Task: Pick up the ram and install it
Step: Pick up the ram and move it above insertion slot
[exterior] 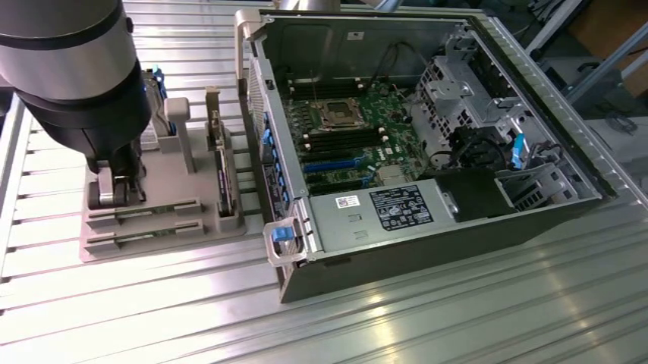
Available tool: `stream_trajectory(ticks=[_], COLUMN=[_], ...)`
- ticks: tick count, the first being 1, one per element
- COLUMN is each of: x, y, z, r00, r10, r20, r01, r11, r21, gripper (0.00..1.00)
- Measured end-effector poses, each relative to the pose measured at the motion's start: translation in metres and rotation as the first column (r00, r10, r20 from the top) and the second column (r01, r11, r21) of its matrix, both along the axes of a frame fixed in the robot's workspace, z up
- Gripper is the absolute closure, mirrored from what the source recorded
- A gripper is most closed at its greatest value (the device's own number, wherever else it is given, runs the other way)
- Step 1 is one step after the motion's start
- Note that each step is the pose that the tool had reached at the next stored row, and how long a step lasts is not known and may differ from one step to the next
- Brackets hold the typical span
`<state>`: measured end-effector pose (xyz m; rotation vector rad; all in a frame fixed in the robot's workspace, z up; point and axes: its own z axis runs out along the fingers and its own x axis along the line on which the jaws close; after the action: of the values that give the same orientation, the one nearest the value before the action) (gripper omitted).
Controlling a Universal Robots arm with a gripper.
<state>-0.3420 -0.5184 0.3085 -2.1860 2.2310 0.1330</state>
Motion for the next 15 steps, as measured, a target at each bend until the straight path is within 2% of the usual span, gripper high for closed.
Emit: stream_trajectory(ticks=[5, 12, 14, 15], x=[0.0023, 0.0052, 0.0058, 0.0059], y=[0.0000, 0.0000, 0.0000, -0.0001], z=[-0.0021, -0.0054, -0.0067, -0.0073], r00=[0.9996, 0.9972, 0.9957, 0.9949], r10=[0.028, 0.075, 0.093, 0.100], r20=[0.0000, -0.0002, -0.0005, -0.0010], r01=[-0.028, -0.075, -0.093, -0.100], r11=[0.9996, 0.9972, 0.9956, 0.9948], r21=[-0.0059, -0.0081, -0.0126, -0.0167], gripper=[0.64, 0.64, 0.64, 0.64])
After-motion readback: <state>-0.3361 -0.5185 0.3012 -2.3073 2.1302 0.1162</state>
